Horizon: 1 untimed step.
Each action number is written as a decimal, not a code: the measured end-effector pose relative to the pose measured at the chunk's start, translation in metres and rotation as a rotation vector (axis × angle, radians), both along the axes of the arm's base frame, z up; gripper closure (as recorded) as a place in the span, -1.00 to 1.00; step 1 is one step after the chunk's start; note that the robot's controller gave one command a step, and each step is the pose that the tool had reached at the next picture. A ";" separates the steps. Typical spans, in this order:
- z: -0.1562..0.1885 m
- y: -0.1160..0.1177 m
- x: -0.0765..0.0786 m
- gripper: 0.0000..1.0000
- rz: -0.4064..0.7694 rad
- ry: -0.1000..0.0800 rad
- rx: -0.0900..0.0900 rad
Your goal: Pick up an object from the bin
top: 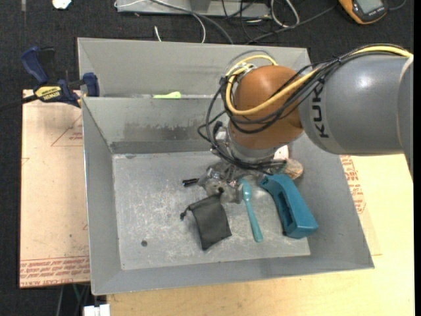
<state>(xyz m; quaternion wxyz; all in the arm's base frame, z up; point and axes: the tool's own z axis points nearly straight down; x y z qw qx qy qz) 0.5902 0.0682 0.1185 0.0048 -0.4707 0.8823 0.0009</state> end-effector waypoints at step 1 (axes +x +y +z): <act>-0.029 -0.027 0.029 1.00 0.080 -0.003 0.001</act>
Offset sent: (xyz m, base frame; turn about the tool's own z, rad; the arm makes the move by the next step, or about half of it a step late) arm 0.0106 0.0114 0.1647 -0.1592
